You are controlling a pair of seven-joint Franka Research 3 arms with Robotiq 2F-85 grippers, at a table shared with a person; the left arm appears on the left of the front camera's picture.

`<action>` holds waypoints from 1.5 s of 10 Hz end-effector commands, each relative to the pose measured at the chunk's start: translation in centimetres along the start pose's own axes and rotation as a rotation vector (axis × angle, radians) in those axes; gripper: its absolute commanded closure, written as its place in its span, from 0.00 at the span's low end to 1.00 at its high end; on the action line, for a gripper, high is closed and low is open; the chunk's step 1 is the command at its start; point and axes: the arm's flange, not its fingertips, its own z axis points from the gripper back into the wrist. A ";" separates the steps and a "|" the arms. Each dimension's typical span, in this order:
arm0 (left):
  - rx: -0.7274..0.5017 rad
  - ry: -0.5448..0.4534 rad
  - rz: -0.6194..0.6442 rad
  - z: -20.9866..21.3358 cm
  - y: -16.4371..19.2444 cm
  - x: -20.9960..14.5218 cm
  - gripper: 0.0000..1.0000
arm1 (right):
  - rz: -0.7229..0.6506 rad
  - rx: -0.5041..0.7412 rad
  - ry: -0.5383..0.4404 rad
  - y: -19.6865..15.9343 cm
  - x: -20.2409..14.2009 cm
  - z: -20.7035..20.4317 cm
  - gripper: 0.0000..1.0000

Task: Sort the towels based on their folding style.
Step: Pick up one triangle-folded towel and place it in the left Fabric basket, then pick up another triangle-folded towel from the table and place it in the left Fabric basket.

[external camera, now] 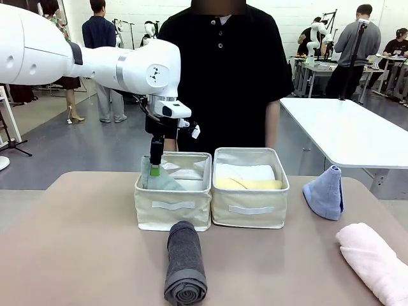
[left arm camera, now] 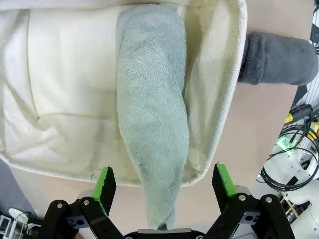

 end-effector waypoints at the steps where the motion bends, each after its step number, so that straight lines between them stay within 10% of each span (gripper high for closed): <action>1: 0.029 -0.012 -0.028 2.8 -2.5 -2.8 0.00 | 0.011 0.008 -0.014 -0.1 0.0 0.2 0.00; 7: 0.084 -0.290 0.033 6.0 -8.3 -18.8 0.00 | 0.011 0.008 -0.014 -0.1 0.0 0.2 0.00; 15: 0.071 -0.265 0.059 7.2 -7.8 -20.3 0.00 | 0.011 0.008 -0.014 -0.1 0.0 0.2 0.00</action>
